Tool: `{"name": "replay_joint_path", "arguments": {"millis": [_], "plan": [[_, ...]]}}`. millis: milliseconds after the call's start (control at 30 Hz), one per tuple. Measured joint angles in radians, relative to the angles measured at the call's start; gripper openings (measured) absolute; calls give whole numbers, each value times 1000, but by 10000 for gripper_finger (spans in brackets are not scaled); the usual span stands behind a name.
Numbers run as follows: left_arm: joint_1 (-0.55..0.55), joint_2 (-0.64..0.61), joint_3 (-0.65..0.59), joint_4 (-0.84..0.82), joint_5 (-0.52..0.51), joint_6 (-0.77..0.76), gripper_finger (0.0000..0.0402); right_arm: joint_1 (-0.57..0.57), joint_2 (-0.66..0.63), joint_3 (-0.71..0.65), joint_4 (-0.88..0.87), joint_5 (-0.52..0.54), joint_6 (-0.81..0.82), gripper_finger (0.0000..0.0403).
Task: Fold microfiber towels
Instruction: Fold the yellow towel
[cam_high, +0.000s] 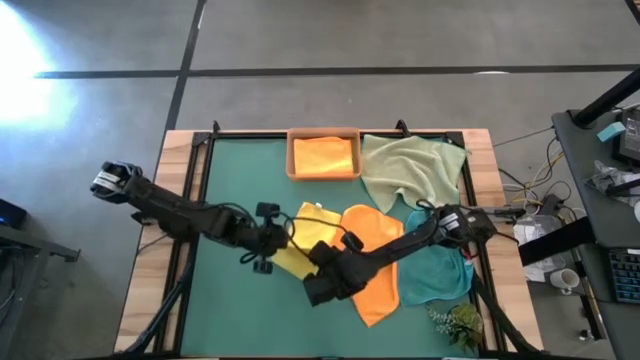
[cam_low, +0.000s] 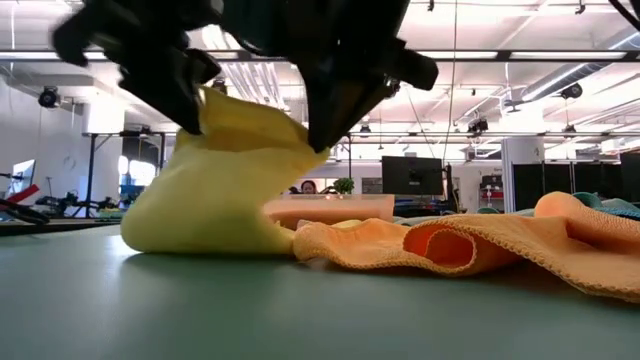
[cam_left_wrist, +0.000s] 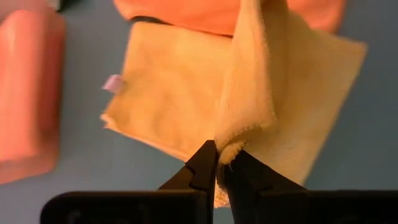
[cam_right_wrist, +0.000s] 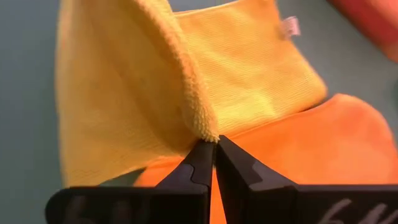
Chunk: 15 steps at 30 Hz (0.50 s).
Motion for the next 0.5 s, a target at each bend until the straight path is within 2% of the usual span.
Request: {"name": "replay_joint_path", "arguments": {"millis": [300,500], "plan": [[140,25,-1,1,27,144,13,-69,0,-1,-127,-4,-43,8],[200,72,0,34,30,159,13,-121,0,-3,-147,0,-128,8]]}}
